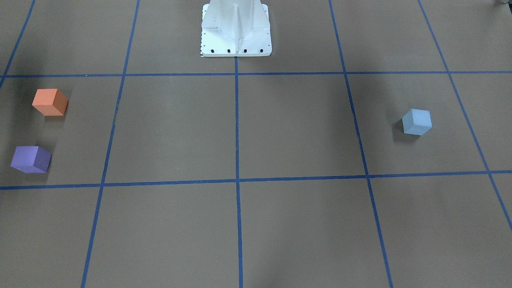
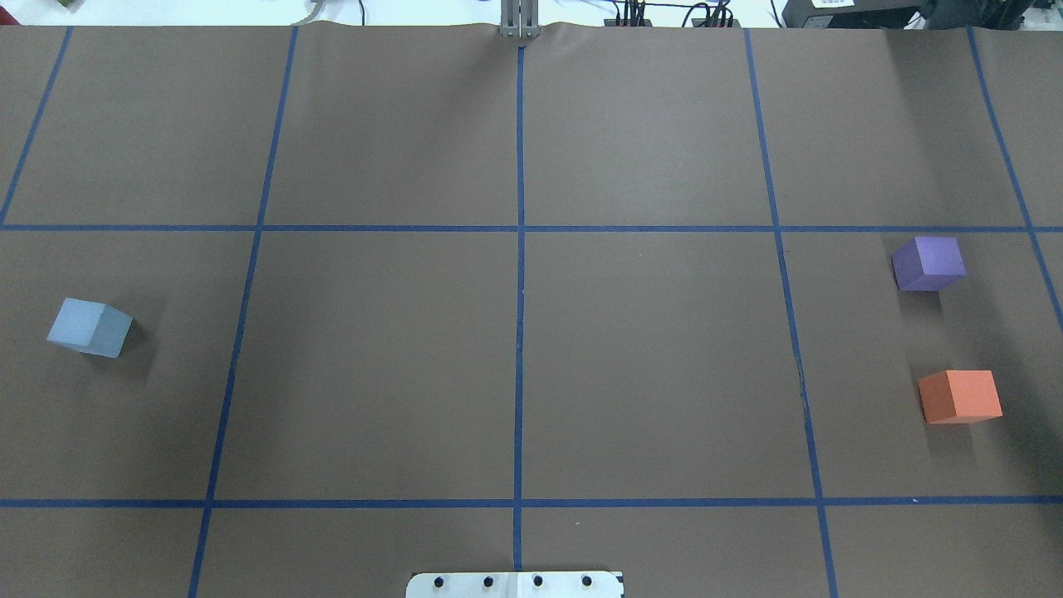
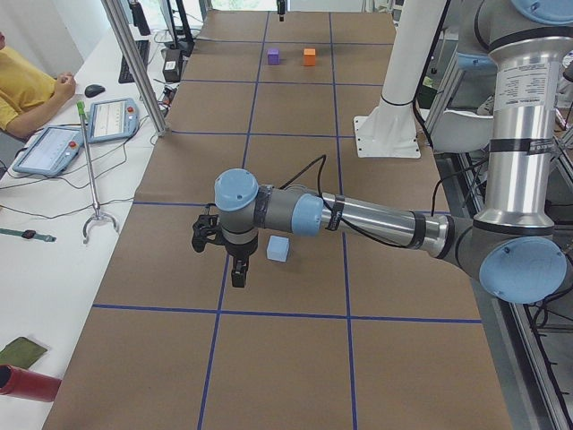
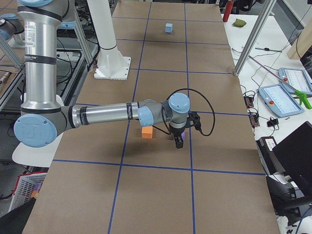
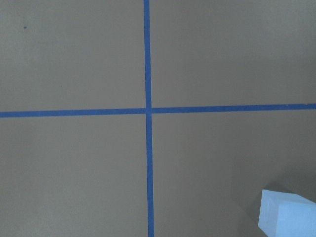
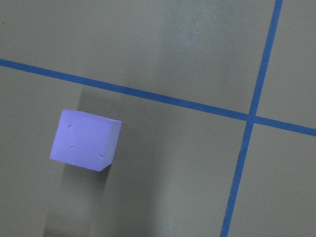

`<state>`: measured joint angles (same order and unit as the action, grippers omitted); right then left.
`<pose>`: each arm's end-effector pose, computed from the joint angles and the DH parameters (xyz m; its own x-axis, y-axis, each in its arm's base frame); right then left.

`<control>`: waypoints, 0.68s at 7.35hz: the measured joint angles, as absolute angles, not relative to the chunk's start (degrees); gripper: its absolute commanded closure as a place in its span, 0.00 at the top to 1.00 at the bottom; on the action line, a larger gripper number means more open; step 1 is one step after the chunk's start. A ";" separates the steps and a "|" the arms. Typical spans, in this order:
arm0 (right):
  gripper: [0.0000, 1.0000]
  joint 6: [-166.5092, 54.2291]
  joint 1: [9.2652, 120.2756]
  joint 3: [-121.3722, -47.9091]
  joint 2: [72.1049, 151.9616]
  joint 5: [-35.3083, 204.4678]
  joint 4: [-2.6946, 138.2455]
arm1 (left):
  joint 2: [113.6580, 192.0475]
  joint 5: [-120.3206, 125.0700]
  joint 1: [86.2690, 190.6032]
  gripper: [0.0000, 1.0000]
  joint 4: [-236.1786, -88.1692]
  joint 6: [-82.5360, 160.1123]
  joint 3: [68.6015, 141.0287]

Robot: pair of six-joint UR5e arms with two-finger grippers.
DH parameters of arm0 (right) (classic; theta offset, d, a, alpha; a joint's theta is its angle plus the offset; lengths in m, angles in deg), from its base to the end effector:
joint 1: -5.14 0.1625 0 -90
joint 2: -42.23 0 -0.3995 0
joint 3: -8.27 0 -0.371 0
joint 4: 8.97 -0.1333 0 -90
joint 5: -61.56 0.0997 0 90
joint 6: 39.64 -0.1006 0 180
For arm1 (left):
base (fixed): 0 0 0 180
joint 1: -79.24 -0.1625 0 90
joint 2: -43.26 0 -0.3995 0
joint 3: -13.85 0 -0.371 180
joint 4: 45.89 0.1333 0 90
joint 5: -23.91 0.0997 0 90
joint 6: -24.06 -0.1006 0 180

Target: Place blue block between orange and purple blocks

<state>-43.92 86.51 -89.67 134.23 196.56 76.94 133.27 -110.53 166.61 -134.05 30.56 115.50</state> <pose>-0.0084 -0.4697 0.5760 0.6898 -0.1546 0.7074 0.0966 0.9879 0.1217 -0.0411 -0.4763 0.5408 0.7083 0.0396 -0.7048 0.0352 0.9952 0.0914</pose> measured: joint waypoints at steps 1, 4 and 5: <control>1.00 -43.94 87.93 -89.31 133.18 197.25 78.58 | 133.51 -110.61 166.58 1.00 -134.10 30.57 115.77; 1.00 -43.95 90.39 -89.23 131.19 198.77 81.97 | 131.71 -110.77 166.48 1.00 -134.71 30.06 116.51; 1.00 -43.95 90.48 -89.40 131.67 198.75 81.77 | 131.15 -110.80 166.42 1.00 -134.79 30.13 116.56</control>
